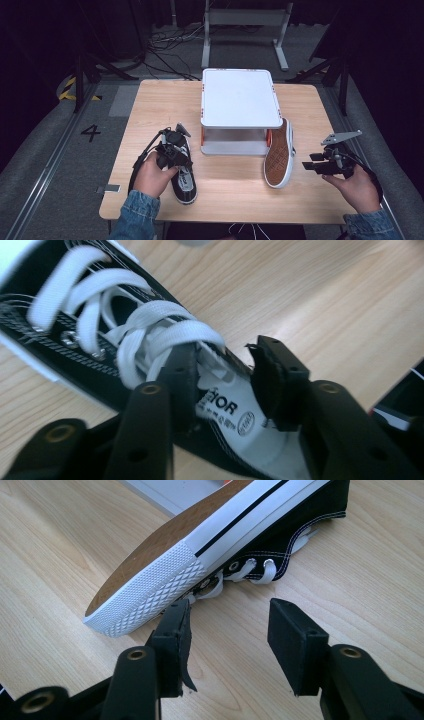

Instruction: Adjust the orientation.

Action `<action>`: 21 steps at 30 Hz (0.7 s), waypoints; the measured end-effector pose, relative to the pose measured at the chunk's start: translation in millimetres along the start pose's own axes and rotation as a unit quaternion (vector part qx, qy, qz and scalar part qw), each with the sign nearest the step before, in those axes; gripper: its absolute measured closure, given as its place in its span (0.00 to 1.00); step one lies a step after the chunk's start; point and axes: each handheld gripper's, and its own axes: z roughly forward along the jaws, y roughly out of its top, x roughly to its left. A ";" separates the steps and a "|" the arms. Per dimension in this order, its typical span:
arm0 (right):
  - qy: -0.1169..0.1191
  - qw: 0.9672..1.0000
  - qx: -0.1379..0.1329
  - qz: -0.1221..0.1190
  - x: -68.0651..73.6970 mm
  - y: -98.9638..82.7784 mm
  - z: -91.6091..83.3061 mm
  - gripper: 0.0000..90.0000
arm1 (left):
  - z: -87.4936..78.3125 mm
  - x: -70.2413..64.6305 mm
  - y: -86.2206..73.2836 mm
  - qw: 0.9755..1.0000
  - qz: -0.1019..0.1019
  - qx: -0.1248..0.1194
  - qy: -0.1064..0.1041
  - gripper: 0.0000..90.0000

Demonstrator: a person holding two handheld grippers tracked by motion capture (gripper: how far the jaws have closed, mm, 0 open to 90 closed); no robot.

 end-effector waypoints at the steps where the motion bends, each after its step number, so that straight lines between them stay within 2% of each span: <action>1: -0.001 1.000 0.000 0.000 -0.2 -0.2 -0.4 0.58 | -7.8 -1.2 -1.9 1.000 0.006 -0.013 0.020 0.60; 2: 0.000 1.000 -0.001 0.000 -0.3 -0.4 -0.6 0.58 | -15.0 -2.0 -5.1 0.998 0.020 -0.030 0.043 0.53; 3: 0.001 1.000 -0.001 0.001 -0.2 -0.5 -0.7 0.58 | -18.1 -2.0 -7.4 0.997 0.029 -0.038 0.063 0.45; 5: 0.001 1.000 -0.001 0.001 -0.1 -0.5 -0.4 0.58 | -17.7 1.4 -9.7 0.996 0.033 -0.030 0.082 0.41; 8: 0.001 1.000 0.001 -0.001 1.4 -0.1 0.4 0.57 | -6.8 10.0 -9.6 0.997 0.020 -0.005 0.070 0.40; 11: 0.002 1.000 0.001 -0.002 2.5 -1.3 -0.1 0.57 | 6.6 12.5 -5.2 0.995 0.032 0.019 0.093 0.38; 13: 0.000 1.000 0.002 -0.001 2.2 -3.9 -0.9 0.57 | 15.7 14.4 -1.0 0.995 0.034 0.020 0.093 0.37; 14: 0.001 1.000 0.001 0.000 1.5 -5.2 -1.5 0.57 | 19.5 14.6 0.7 0.994 0.045 0.027 0.100 0.38; 16: -0.001 1.000 0.001 0.006 0.1 -8.1 -3.1 0.57 | 25.6 15.4 3.3 0.994 0.053 0.033 0.093 0.35; 17: -0.002 1.000 0.002 0.007 0.0 -9.1 -3.7 0.57 | 26.2 15.8 4.8 0.994 0.060 0.034 0.089 0.36; 18: -0.004 1.000 0.002 0.008 -0.1 -10.5 -4.4 0.57 | 28.1 15.0 6.0 0.991 0.073 0.036 0.107 0.39; 19: -0.004 1.000 0.002 0.010 -0.3 -12.2 -5.3 0.57 | 30.2 14.7 7.1 0.989 0.079 0.034 0.120 0.52; 21: -0.007 1.000 0.003 0.013 -0.2 -14.5 -6.1 0.56 | 33.3 15.6 10.9 0.990 0.073 0.039 0.113 0.56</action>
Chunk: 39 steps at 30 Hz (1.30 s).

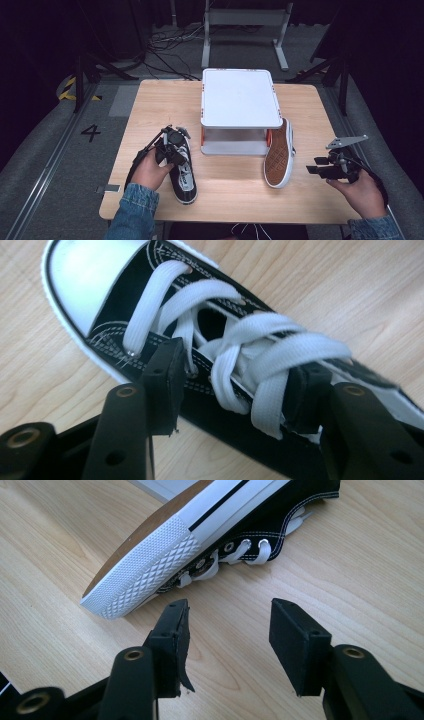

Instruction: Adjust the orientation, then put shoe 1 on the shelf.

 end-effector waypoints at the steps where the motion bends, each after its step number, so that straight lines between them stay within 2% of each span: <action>1: 0.000 1.000 0.001 0.002 0.4 -0.9 -0.1 0.56 | 0.0 0.0 0.0 1.000 0.000 0.000 0.000 0.59; 2: 0.000 1.000 0.001 0.002 0.4 -0.9 -0.1 0.56 | 0.2 1.5 1.3 1.000 0.004 -0.003 -0.006 0.59; 4: 0.002 1.000 0.002 0.001 1.2 -2.6 -0.1 0.56 | -1.8 3.4 1.1 1.000 0.007 -0.005 -0.011 0.75; 6: 0.000 1.000 0.002 0.001 1.9 -3.3 -0.7 0.56 | -6.0 3.4 0.7 1.000 0.007 -0.013 -0.007 0.83; 9: -0.001 1.000 -0.001 0.002 0.4 -3.8 -2.1 0.56 | -12.7 4.0 -0.5 1.000 0.004 -0.030 0.002 0.86; 12: -0.001 1.000 0.000 0.005 -1.5 -4.1 -1.8 0.56 | -18.0 5.8 -2.6 0.999 0.001 -0.041 -0.008 0.86; 16: 0.000 1.000 0.000 0.005 -1.5 -2.7 -1.0 0.56 | -28.7 10.0 -2.9 0.997 -0.013 -0.053 -0.051 0.86; 19: -0.001 1.000 0.002 0.000 -0.8 -3.0 -0.8 0.56 | -42.7 12.8 -0.7 0.996 -0.007 -0.064 -0.069 0.86; 24: -0.003 1.000 -0.002 0.004 -1.7 -3.2 -3.1 0.56 | -68.1 15.5 2.3 0.995 0.009 -0.083 -0.053 0.86; 30: -0.003 1.000 0.000 0.004 -1.0 -3.1 -1.9 0.56 | -99.8 24.7 7.9 0.994 0.032 -0.101 -0.023 0.86; 31: -0.003 1.000 0.001 0.004 -1.0 -3.1 -1.5 0.56 | -99.8 24.7 7.9 0.994 0.032 -0.101 -0.023 0.86; 33: -0.004 1.000 -0.001 0.003 -1.0 -3.0 -1.3 0.57 | -111.8 30.1 10.5 0.993 0.037 -0.113 -0.027 0.86; 35: -0.005 1.000 -0.003 0.003 -1.1 -3.1 -1.5 0.57 | -115.9 31.0 11.4 0.992 0.039 -0.116 -0.029 0.86; 39: -0.005 1.000 -0.004 0.003 -2.0 -3.6 -1.5 0.57 | -134.5 32.6 17.6 0.990 0.050 -0.126 -0.030 0.86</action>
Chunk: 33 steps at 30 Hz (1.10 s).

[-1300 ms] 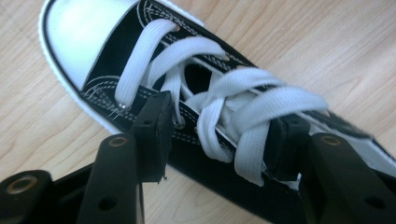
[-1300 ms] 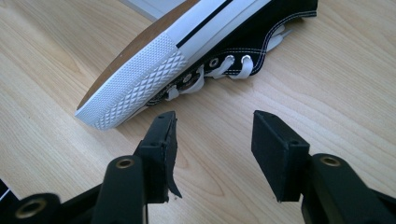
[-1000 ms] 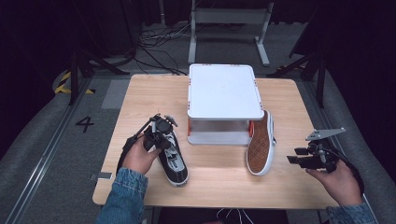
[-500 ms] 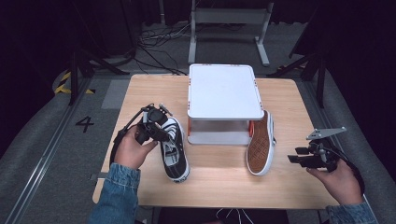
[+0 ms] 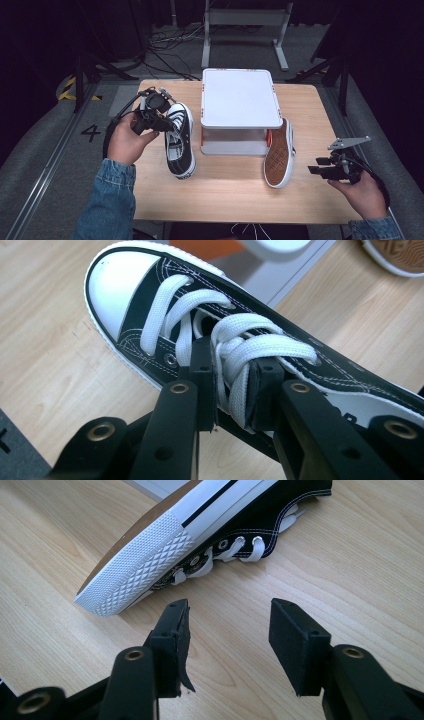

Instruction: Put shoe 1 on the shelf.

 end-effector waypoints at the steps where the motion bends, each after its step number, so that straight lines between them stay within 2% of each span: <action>1: 0.000 1.000 0.000 0.000 -0.1 -0.1 0.1 0.57 | -5.0 0.0 3.9 1.000 0.002 -0.001 0.004 0.86; 5: 0.000 1.000 0.000 0.001 0.6 -1.0 -0.4 0.57 | -20.0 0.1 17.7 1.000 0.010 -0.011 0.024 0.86; 8: -0.001 1.000 0.000 0.002 0.3 -1.9 -1.5 0.57 | -27.3 0.5 25.1 0.999 0.012 -0.019 0.031 0.86; 10: -0.002 1.000 -0.002 0.004 -1.0 -3.6 -3.1 0.57 | -35.9 1.3 37.3 0.999 0.018 -0.029 0.040 0.86; 11: -0.004 1.000 -0.002 0.005 -0.9 -4.2 -3.6 0.57 | -35.9 1.3 37.3 0.999 0.018 -0.029 0.040 0.86; 15: -0.004 1.000 -0.002 0.008 -1.2 -6.7 -4.6 0.57 | -41.1 0.5 56.5 0.998 0.026 -0.038 0.046 0.86; 17: -0.006 1.000 -0.002 0.009 -2.1 -8.6 -5.6 0.57 | -41.2 0.2 60.9 0.998 0.028 -0.039 0.046 0.86; 20: -0.007 1.000 -0.003 0.013 -3.1 -11.6 -7.7 0.57 | -39.2 -1.4 79.2 0.997 0.040 -0.040 0.047 0.86; 25: -0.009 1.000 -0.005 0.018 -4.2 -14.7 -10.2 0.57 | -34.1 -5.4 98.9 0.997 0.049 -0.044 0.051 0.86; 28: -0.011 1.000 -0.005 0.019 -4.7 -15.9 -11.1 0.57 | -28.2 -7.5 112.9 0.996 0.054 -0.048 0.049 0.86; 33: -0.009 1.000 -0.008 0.019 -4.7 -17.2 -12.7 0.57 | -13.2 -13.0 135.4 0.995 0.068 -0.050 0.060 0.86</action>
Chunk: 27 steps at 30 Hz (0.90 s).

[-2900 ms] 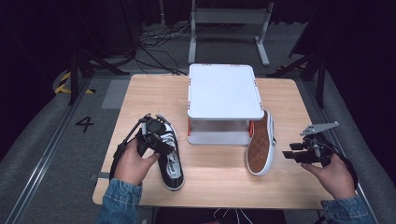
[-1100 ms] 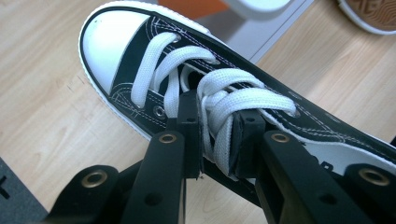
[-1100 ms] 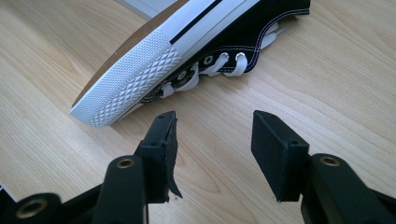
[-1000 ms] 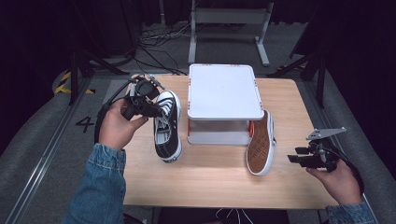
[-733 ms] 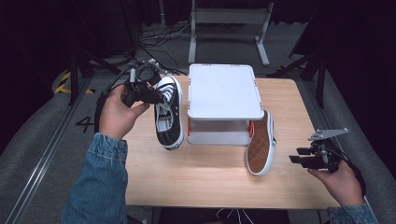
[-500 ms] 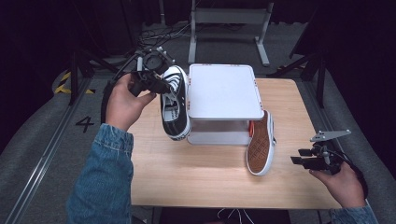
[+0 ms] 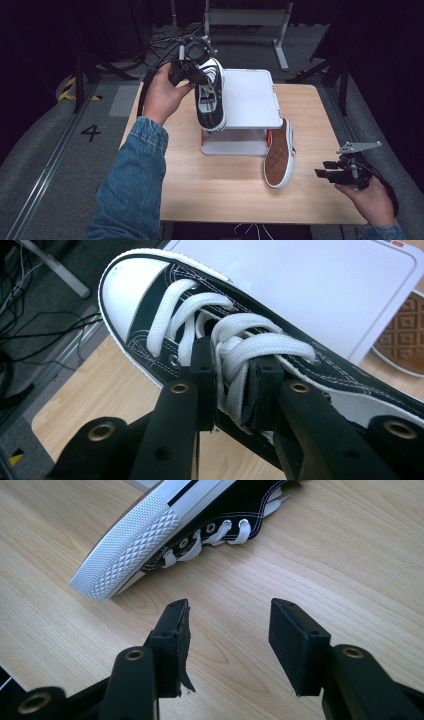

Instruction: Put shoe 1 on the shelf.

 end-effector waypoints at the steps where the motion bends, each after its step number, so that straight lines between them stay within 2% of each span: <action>1: -0.001 1.000 0.000 0.001 -0.1 -0.3 -0.4 0.57 | 3.9 0.4 4.1 1.000 0.002 -0.001 -0.001 0.86; 6: 0.000 1.000 -0.001 0.002 -1.5 -1.7 -1.8 0.57 | 14.2 2.4 16.0 1.000 0.000 -0.001 -0.005 0.86; 11: 0.003 1.000 -0.002 0.002 -0.2 -1.1 -1.6 0.57 | 29.4 4.1 32.2 1.000 0.017 0.005 -0.004 0.86; 13: 0.004 1.000 -0.003 0.000 0.5 -0.6 -1.4 0.57 | 35.0 3.4 37.1 1.000 0.029 0.004 0.003 0.86; 15: 0.004 1.000 -0.003 0.000 0.7 -0.7 -2.0 0.57 | 42.1 4.1 42.7 0.999 0.039 0.007 0.000 0.86; 20: 0.006 1.000 -0.002 0.003 -0.9 -1.2 -1.4 0.57 | 51.2 6.5 48.3 0.999 0.041 0.012 0.000 0.86; 22: 0.016 1.000 -0.003 0.006 -0.9 -1.2 -0.6 0.57 | 58.9 6.8 51.3 0.999 0.047 0.024 0.015 0.86; 23: 0.023 1.000 -0.007 0.003 -0.6 -0.8 -0.8 0.57 | 62.6 8.0 52.8 0.998 0.048 0.032 0.015 0.86; 27: 0.025 1.000 -0.009 0.006 -1.1 -1.1 -1.6 0.57 | 72.1 9.6 55.1 0.997 0.049 0.047 0.025 0.86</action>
